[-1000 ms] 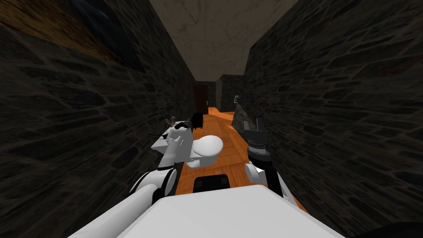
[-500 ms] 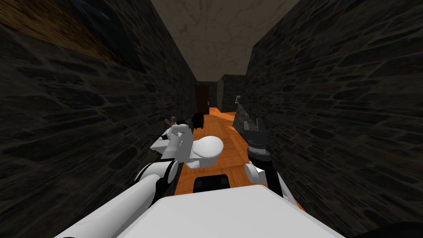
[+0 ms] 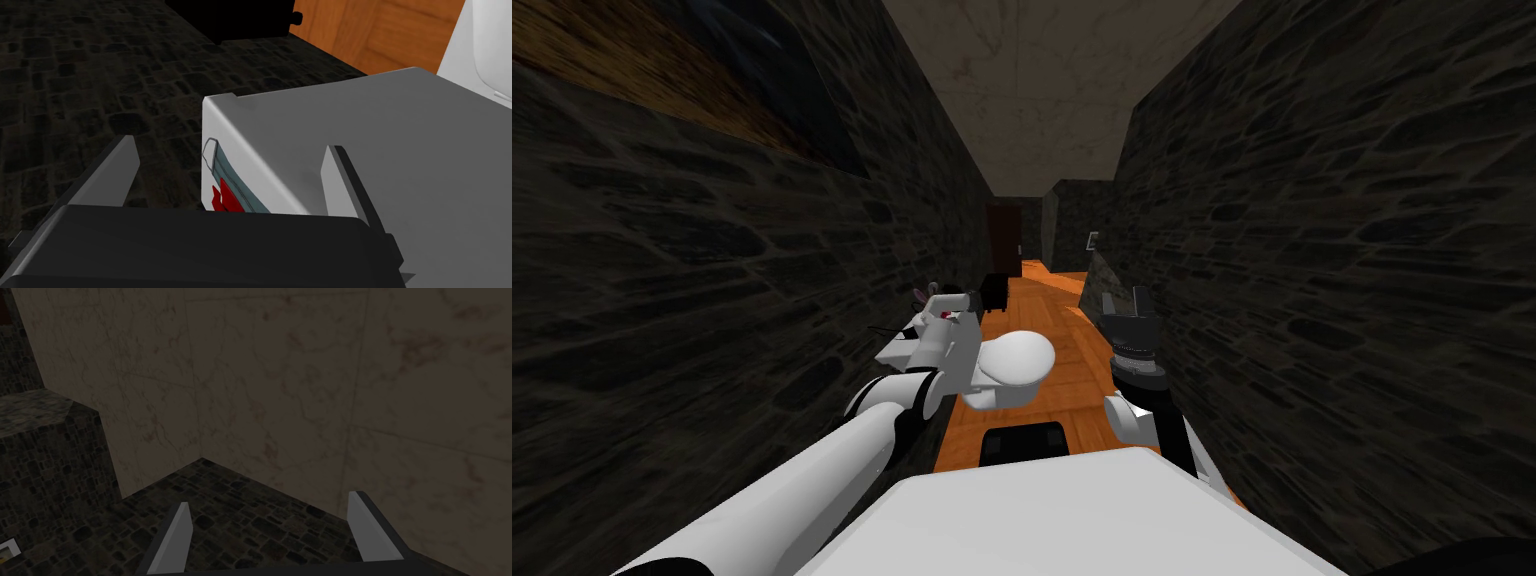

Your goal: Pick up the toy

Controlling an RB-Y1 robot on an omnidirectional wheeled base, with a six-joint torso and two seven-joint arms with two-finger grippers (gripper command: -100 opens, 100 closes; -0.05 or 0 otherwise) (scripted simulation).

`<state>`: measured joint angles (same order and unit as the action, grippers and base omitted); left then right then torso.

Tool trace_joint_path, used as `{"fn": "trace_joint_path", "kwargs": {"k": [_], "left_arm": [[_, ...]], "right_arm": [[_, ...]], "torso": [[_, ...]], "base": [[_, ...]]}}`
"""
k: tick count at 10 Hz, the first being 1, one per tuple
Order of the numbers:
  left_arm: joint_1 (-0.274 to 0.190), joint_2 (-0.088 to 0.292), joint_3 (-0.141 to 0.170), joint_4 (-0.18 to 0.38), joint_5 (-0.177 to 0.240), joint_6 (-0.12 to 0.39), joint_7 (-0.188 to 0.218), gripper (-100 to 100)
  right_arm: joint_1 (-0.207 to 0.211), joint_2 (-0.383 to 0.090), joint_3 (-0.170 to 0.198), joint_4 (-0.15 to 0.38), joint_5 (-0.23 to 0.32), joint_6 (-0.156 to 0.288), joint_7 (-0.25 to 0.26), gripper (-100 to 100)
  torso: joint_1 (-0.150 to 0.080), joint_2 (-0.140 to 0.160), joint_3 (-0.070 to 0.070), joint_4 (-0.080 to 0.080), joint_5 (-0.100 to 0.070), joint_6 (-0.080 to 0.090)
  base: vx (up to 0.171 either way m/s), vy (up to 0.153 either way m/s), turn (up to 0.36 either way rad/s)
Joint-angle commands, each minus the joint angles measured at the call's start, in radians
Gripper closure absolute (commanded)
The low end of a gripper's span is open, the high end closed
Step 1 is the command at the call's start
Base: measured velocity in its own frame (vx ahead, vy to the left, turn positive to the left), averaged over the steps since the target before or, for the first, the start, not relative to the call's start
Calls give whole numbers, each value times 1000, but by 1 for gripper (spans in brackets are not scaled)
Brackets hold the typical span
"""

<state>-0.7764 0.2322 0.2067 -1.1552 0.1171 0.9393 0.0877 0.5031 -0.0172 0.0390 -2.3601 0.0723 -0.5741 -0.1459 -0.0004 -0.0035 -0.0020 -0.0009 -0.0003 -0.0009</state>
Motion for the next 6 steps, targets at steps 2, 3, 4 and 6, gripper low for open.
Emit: {"fn": "trace_joint_path", "kwargs": {"k": [2,3,4,6], "left_arm": [[-21,4,6,60,5,46,8,-100],[-64,13,18,105,15,93,23,-100],[-64,13,18,125,15,94,23,-100],[-104,22,29,186,24,140,37,-100]], "right_arm": [[0,0,0,0,0,0,0,0],[0,0,0,0,0,0,0,0],[0,0,0,0,0,0,0,0],[0,0,0,0,0,0,0,0]], "torso": [[0,0,0,0,0,0],[1,2,1,0,0,0],[1,2,1,0,0,0],[1,1,1,0,0,0]], "base": [[29,-12,24],[27,-12,94],[32,-15,46],[41,-9,56]]}}
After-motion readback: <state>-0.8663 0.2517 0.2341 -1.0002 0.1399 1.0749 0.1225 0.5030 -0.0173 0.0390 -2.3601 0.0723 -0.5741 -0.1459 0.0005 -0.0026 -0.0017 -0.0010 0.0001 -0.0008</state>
